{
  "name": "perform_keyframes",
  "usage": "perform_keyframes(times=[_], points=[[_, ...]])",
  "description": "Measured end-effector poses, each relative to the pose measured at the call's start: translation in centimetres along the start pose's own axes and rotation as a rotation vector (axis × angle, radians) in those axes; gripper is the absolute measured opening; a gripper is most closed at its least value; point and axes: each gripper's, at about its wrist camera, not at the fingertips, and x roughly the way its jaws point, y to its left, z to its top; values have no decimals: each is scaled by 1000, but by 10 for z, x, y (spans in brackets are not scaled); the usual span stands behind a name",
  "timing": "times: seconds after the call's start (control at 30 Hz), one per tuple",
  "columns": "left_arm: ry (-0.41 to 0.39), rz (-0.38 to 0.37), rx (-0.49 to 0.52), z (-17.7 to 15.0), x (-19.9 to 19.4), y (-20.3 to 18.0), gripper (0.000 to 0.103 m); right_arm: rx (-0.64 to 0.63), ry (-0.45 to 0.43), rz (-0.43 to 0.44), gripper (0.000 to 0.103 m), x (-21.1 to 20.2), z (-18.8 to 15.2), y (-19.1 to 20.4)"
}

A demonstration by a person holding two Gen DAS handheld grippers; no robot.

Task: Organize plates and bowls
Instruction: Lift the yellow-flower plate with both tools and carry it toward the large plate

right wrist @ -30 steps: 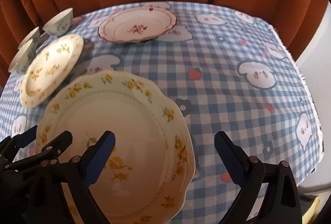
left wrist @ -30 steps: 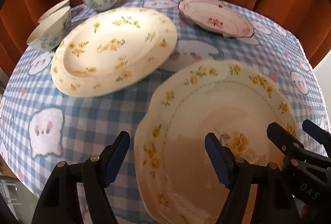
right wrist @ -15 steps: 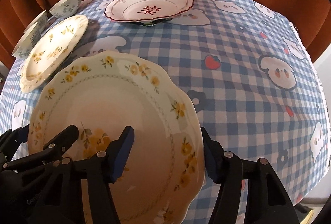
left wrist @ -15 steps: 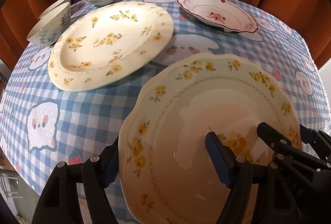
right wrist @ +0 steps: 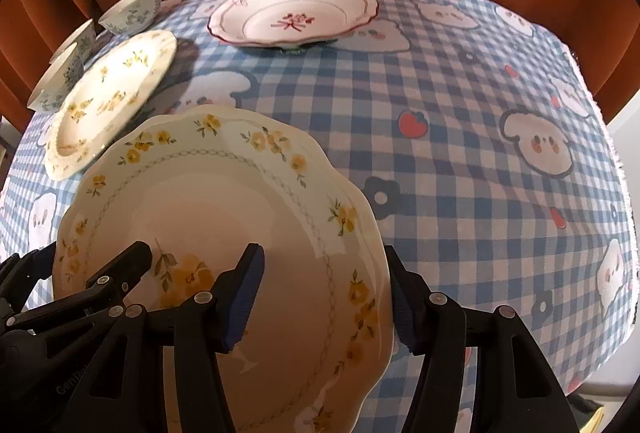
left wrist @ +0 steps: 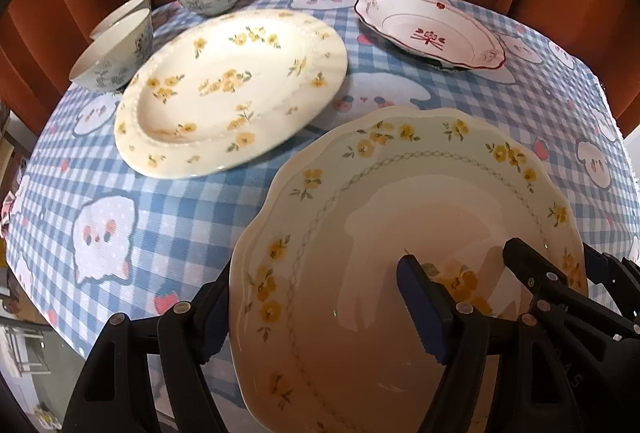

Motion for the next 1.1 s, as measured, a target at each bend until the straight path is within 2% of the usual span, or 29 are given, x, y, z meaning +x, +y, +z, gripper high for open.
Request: perform_keyframes(times=[0.1, 0.47, 1.1], points=[[-19, 2, 23, -3, -6, 4, 77, 14, -6, -9, 63, -4, -1, 4], [-34, -79, 95, -5, -13, 46, 77, 86, -38, -91, 63, -24, -13, 45], [-52, -104, 154, 6, -20, 178, 77, 157, -71, -114, 63, -33, -17, 181]])
